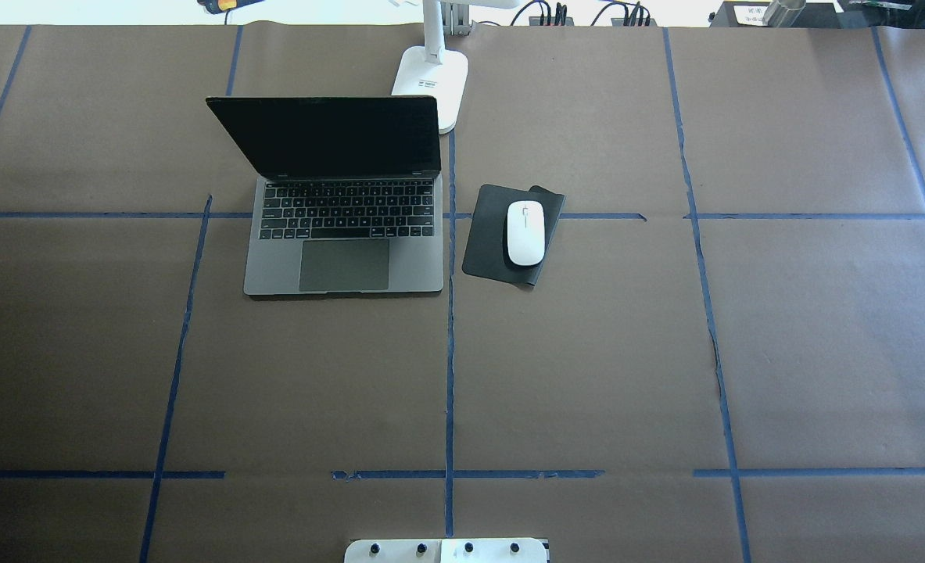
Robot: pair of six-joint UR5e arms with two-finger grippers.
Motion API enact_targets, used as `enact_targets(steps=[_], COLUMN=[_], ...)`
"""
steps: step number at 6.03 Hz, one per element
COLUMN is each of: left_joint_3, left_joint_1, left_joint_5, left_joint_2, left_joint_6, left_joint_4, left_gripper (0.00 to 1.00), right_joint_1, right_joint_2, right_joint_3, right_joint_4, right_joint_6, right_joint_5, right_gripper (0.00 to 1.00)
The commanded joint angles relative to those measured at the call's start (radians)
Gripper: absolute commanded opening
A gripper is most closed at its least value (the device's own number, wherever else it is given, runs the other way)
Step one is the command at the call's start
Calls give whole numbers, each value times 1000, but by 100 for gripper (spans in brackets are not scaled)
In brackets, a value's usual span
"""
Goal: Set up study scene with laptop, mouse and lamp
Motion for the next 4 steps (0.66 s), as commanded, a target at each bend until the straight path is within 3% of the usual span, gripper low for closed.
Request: enact_targets(steps=[1, 4], left_joint_3=[-15, -15], left_joint_1=[0, 0], left_joint_5=[3, 5], left_joint_2=[2, -2], left_joint_6=[0, -6], left_joint_4=[-4, -5], left_gripper=[100, 100], right_joint_1=[-1, -2], right_joint_2=[-1, -3], right_joint_3=[-1, 1], right_joint_4=[1, 1], right_joint_6=[1, 4], right_joint_5=[4, 15], right_gripper=[100, 100])
